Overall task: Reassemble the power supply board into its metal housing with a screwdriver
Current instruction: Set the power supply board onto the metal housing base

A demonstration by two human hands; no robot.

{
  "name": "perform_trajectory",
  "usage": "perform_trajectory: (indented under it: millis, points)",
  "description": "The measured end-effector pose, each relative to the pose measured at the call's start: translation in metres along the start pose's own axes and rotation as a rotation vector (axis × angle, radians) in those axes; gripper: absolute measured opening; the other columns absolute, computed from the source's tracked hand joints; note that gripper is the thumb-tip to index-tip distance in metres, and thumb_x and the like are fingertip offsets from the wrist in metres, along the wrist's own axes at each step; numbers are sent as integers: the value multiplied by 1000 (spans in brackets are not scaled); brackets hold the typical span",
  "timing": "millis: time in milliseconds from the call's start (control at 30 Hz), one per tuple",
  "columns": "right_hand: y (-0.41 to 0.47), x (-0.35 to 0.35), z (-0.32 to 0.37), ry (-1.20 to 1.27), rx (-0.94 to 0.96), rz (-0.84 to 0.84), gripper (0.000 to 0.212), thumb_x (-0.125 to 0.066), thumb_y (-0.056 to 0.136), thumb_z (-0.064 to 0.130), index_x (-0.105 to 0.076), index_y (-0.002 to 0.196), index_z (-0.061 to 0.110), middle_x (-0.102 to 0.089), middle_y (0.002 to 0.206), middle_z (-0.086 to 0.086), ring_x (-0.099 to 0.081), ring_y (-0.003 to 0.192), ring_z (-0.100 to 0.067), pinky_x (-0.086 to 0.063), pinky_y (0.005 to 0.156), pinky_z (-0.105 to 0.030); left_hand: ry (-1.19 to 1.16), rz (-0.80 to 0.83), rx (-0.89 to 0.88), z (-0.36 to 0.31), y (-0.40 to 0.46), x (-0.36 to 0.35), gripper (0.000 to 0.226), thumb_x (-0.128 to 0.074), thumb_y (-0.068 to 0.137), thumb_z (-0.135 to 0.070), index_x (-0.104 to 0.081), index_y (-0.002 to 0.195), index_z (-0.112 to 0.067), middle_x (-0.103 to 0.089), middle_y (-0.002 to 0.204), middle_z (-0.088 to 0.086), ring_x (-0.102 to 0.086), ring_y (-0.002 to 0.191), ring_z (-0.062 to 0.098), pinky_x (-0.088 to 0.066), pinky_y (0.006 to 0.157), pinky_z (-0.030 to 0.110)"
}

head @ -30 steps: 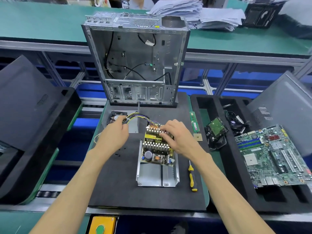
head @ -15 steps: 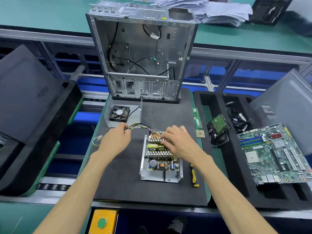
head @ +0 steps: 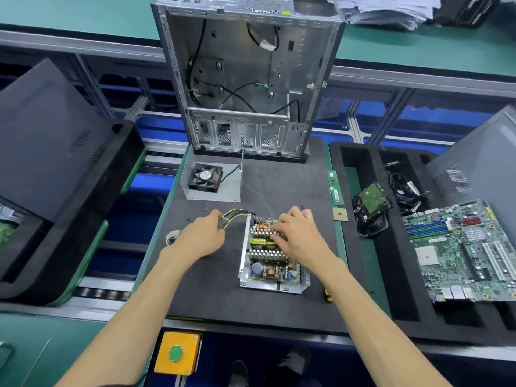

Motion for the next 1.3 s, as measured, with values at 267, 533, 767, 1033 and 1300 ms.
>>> perform_trajectory:
  millis: [267,533,767,1033,1300]
  points:
    - [-8,34,-2,294,-61,-195,17,-67,98,18,-76,112,19,-67,101,5,-46,108,-20,-41,99,-35,78,-141,-76,-23,-17,17,45,-43,102,-29,-40,145,-20,-60,124,12,-57,110,31,-45,78,39]
    - [-65,5,-54,664,-647,-329,40,-50,107,30,-49,146,24,-52,138,-2,-43,131,-20,-37,111,-41,77,-262,-500,-108,-43,19,42,-62,92,-45,-58,127,-22,-64,116,0,-55,115,22,-44,95,38]
    - [-80,-33,-47,956,-754,-366,37,-39,111,31,-45,146,39,-50,116,36,-47,98,30,-38,78,-3,407,-58,-624,-133,-28,-47,72,-73,81,-37,-45,143,-14,-54,137,5,-47,130,24,-34,112,36]
    - [-78,-33,-49,974,-748,-414,39,-38,111,27,-45,149,30,-51,128,22,-50,109,15,-34,79,5,498,-87,-645,-125,-24,-47,60,-72,84,-35,-53,137,-13,-58,128,5,-51,121,25,-37,106,36]
    - [-77,-37,-50,977,-762,-420,38,-39,111,27,-49,147,32,-58,109,9,-53,83,3,-39,68,-9,522,-89,-614,-123,-33,-46,50,-69,83,-31,-56,126,-10,-62,120,6,-55,117,27,-36,102,33]
Point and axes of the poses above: each hand's wrist, its own y-axis towards the middle knuckle, its own x-axis out of the back of the hand, z = x × y, the point moved 9 cm from there along y, towards the middle knuckle
